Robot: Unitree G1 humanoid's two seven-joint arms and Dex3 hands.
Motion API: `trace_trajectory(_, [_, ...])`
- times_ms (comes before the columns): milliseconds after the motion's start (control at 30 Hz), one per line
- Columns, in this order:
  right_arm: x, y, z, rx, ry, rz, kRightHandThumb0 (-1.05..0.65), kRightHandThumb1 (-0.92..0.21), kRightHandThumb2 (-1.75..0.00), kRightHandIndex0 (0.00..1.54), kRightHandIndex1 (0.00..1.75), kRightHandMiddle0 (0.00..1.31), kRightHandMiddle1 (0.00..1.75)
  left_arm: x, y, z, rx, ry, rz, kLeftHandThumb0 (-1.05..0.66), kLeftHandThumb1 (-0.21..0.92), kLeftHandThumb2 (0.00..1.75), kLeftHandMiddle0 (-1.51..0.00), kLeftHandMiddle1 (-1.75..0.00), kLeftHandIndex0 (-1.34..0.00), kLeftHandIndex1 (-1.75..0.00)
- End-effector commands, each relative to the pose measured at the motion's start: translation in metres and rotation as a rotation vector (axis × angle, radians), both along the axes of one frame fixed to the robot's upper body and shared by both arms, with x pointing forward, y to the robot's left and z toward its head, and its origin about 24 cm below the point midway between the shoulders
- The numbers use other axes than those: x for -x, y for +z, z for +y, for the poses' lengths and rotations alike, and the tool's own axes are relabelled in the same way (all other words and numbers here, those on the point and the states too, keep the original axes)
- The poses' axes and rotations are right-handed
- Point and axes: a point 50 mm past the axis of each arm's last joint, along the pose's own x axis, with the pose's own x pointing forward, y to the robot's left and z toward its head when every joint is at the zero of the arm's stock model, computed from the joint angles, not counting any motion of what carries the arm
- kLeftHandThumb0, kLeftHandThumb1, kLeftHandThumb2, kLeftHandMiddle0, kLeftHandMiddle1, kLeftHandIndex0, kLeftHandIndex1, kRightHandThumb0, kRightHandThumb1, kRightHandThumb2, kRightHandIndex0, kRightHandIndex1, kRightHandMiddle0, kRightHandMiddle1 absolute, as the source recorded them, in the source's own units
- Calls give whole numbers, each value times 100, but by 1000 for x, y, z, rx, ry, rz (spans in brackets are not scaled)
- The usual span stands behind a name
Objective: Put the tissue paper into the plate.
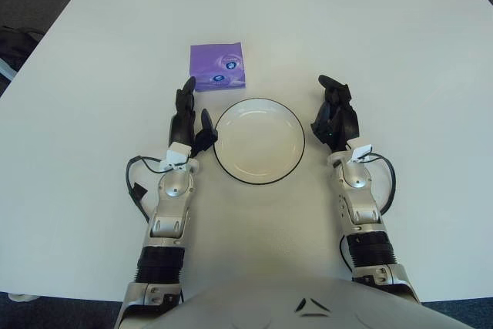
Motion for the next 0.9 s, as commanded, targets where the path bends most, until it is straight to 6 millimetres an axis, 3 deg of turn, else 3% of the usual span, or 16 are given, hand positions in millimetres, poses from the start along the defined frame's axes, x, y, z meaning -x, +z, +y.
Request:
trace_trajectory(0, [6,-22,-3,2,-9,111,-56,-92,-94,35,2,0,76,6,-13,3,-2,6,68,-82,92,99,-17,0,0,-49])
trace_trajectory(867, [7,-23,0,-11,1,115,-56,-92,-93,35,2,0,76,10,-14,9,1,30,31,-82,92,97,-20,-1,0,-51])
